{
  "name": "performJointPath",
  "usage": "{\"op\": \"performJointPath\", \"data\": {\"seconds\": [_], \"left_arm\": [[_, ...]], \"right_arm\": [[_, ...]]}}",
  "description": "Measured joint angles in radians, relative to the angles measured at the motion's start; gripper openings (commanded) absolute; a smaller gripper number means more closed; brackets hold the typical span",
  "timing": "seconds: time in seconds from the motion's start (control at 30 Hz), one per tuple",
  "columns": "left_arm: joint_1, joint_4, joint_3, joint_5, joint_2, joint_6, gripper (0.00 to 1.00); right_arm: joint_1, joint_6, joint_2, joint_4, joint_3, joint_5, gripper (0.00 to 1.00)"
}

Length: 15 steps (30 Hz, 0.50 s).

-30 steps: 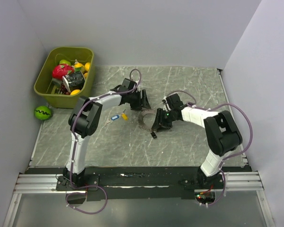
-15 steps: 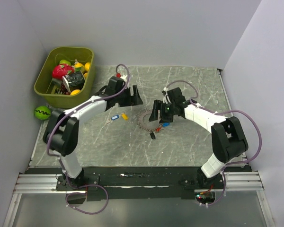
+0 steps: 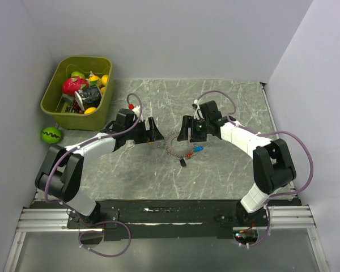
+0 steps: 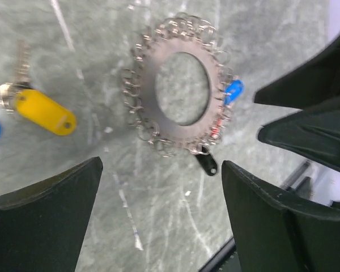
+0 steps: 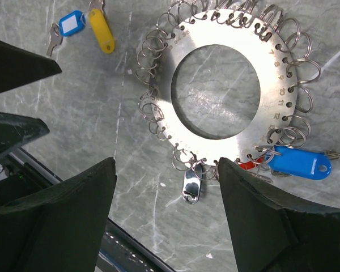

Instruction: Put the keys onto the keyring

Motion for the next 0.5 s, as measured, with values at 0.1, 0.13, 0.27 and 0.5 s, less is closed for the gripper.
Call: {"op": "performJointPath", "data": {"seconds": [0.1,0.13,0.27,0.5], "left_arm": [[0.0,0.047,-0.023,0.049,0.0,-0.025,0.91],[0.0,0.064,-0.026,0.065,0.001,-0.034,0.91],[-0.003,0.121,-0.026,0.105,0.006,-0.058,0.9],[-0.035,0.124,-0.024,0.1,0.018,-0.049,0.9]], "right_arm": [[0.0,-0.009,0.003,-0.002,0.0,-0.001,0.79],[0.0,-0.014,0.007,-0.001,0.0,-0.003,0.79],[0.003,-0.044,0.039,-0.003,0.0,-0.01,0.78],[0.031,-0.083,0.061,-0.025,0.0,0.03,0.78]]}}
